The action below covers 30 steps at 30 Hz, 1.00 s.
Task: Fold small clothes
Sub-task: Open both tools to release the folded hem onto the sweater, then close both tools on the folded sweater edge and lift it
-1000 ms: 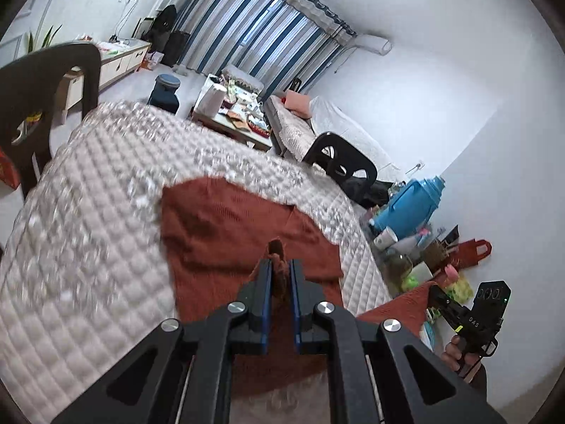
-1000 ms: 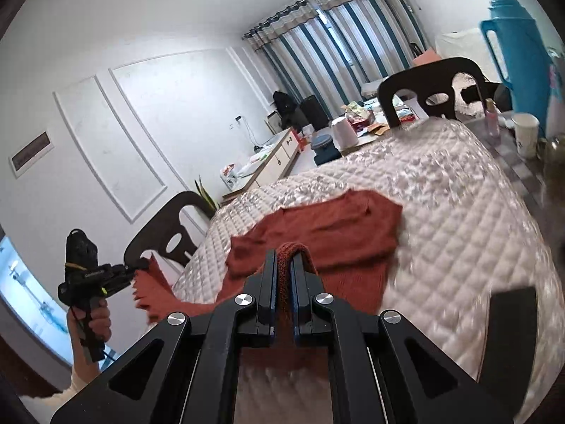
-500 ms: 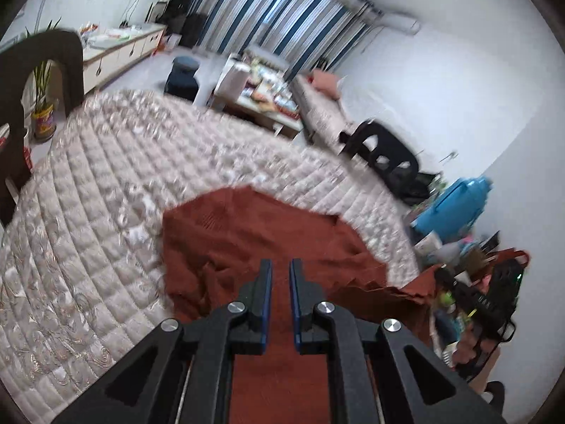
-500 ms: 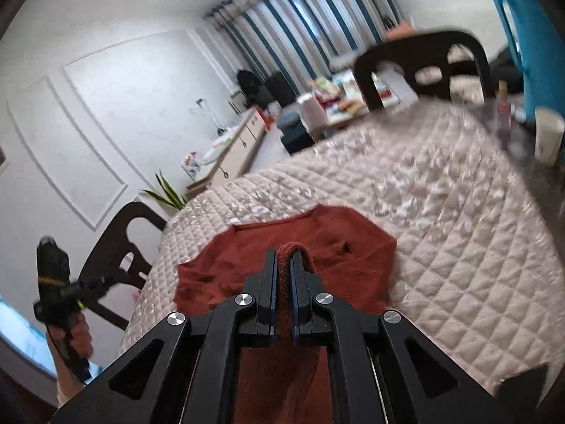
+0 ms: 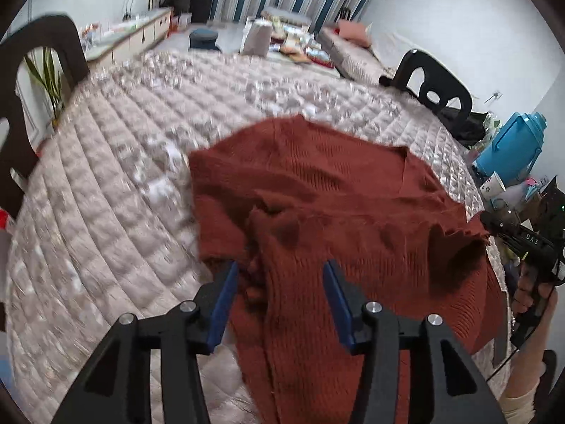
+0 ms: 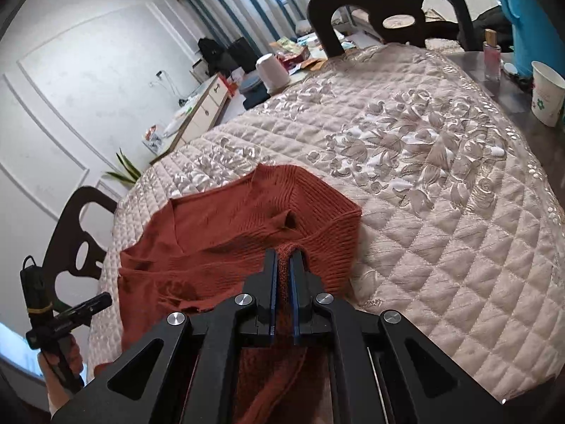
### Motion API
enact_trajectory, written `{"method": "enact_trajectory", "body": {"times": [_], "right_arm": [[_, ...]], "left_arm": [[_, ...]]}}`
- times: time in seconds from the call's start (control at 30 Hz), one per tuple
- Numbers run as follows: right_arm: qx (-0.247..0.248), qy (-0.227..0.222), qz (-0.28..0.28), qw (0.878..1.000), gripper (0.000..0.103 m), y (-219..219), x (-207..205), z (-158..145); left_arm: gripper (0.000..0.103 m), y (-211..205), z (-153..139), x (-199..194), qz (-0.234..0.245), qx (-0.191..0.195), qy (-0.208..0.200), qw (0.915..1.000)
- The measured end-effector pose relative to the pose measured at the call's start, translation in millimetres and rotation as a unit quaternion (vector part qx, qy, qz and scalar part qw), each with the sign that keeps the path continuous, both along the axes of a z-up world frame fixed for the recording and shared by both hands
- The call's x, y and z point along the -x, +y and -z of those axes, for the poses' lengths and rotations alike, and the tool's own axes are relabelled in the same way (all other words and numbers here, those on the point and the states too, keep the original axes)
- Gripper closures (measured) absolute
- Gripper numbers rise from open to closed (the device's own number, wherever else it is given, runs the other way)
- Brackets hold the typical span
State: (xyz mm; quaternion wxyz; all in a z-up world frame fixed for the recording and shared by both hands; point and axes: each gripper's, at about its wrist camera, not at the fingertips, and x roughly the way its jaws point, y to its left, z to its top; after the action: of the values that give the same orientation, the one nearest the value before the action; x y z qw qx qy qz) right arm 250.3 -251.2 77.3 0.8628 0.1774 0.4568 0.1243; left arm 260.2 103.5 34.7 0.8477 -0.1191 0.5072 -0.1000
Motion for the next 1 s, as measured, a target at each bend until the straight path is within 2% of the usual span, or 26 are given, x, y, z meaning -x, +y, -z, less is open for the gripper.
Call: {"method": "enact_trajectory", "body": {"times": [0.03,0.07,0.1,0.17,0.23,0.3,0.33,0.47,0.57,0.67,0.73,0.77,0.8,0.93,1.0], "right_arm": [[0.003,0.0,-0.002,1.0,0.095,0.0,0.5,-0.1],[0.01,-0.006,-0.007,1.0,0.088,-0.1,1.8,-1.2],[0.021,-0.016,-0.009,1.0,0.081,-1.0,4.2,-3.5],[0.023,-0.037,-0.01,0.999,0.075,-5.5,9.4,-8.3],[0.01,-0.055,-0.021,0.998,0.074,-14.3,16.7,-11.7],[0.015,-0.062,-0.02,0.998,0.067,-20.9,22.7,-11.5],[0.023,-0.062,-0.022,0.998,0.066,-22.3,25.4,-9.8],[0.04,-0.039,-0.058,0.997,0.066,-20.0,30.4,8.1],[0.029,-0.035,-0.079,0.996,0.066,-11.0,29.1,19.7],[0.021,-0.033,-0.084,0.996,0.066,-4.2,25.4,25.6],[0.029,-0.032,-0.097,0.994,0.076,3.2,24.2,26.7],[0.04,-0.038,-0.101,0.993,0.089,6.9,24.7,25.4],[0.045,-0.042,-0.103,0.993,0.096,7.6,25.8,24.4],[0.054,-0.048,-0.118,0.99,0.097,15.4,26.4,21.4],[0.07,-0.042,-0.116,0.99,0.096,19.2,23.2,24.0]], "left_arm": [[0.05,-3.1,3.1,1.4,0.012,0.01,0.006,0.9999],[0.05,-5.8,5.7,2.7,0.02,0.016,0.012,0.9996],[0.05,-8.4,9.1,3.6,0.024,0.017,0.02,0.9994],[0.05,-10.5,14.2,4.0,0.019,0.006,0.03,0.9994],[0.051,-8.2,18.6,2.8,0.008,0.003,0.034,0.9994],[0.051,-4.4,20.6,3.5,-0.001,0.013,0.034,0.9993],[0.051,-3.0,21.1,5.0,-0.004,0.018,0.034,0.9992],[0.051,-1.4,21.2,8.5,0.007,0.056,0.03,0.9979],[0.051,0.1,19.1,9.0,0.007,0.088,0.028,0.9957],[0.051,-2.0,17.0,11.5,0.001,0.092,0.037,0.995],[0.051,-0.8,15.8,12.4,-0.002,0.111,0.033,0.9933],[0.052,-0.6,14.5,12.1,-0.003,0.108,0.03,0.9937],[0.052,0.4,11.5,13.5,-0.005,0.104,0.02,0.9944],[0.052,-2.1,-1.9,15.7,0.005,0.072,-0.033,0.9969],[0.052,-3.3,1.7,8.2,0.0,0.071,-0.02,0.9973]]}}
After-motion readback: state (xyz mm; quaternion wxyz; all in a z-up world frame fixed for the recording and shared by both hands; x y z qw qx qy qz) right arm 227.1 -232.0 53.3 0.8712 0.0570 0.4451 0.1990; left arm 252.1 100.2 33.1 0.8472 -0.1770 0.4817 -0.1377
